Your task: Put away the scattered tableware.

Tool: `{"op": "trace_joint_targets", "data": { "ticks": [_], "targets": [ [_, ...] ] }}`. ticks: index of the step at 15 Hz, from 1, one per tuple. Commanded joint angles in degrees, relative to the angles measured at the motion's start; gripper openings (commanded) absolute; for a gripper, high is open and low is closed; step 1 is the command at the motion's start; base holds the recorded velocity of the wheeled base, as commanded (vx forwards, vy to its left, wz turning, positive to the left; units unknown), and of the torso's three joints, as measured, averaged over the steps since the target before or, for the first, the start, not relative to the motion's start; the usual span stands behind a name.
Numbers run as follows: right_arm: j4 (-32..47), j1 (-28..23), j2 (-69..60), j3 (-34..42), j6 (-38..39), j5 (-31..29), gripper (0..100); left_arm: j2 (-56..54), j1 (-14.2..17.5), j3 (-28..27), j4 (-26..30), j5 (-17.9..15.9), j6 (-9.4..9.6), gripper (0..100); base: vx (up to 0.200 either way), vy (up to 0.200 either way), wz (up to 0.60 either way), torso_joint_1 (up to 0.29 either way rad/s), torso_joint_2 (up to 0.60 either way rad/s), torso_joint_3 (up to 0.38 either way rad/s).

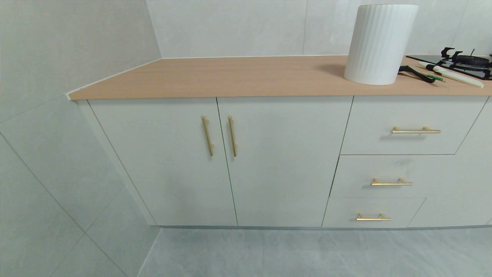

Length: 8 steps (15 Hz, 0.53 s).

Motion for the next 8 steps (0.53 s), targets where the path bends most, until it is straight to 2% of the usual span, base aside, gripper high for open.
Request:
{"op": "trace_joint_targets", "data": {
  "ticks": [1,3,5,8],
  "targets": [
    [0.1,0.0,0.1,0.0,0.0,0.0,100,0.0,0.0,0.0,0.0,0.0,0.04,100,0.0,0.0,0.0,0.0,0.0,0.0],
    [0.1,0.0,0.1,0.1,0.1,-0.2,100,0.0,0.0,0.0,0.0,0.0,0.21,100,0.0,0.0,0.0,0.0,0.0,0.0],
    [0.1,0.0,0.1,0.0,0.0,-0.1,100,0.0,0.0,0.0,0.0,0.0,1.09,100,0.0,-0.2,0.0,0.002,0.01,0.0],
    [0.1,0.0,0.1,0.1,0.0,-0.1,100,0.0,0.0,0.0,0.0,0.0,1.09,100,0.0,-0.2,0.0,0.004,0.0,0.004]
  ]
}}
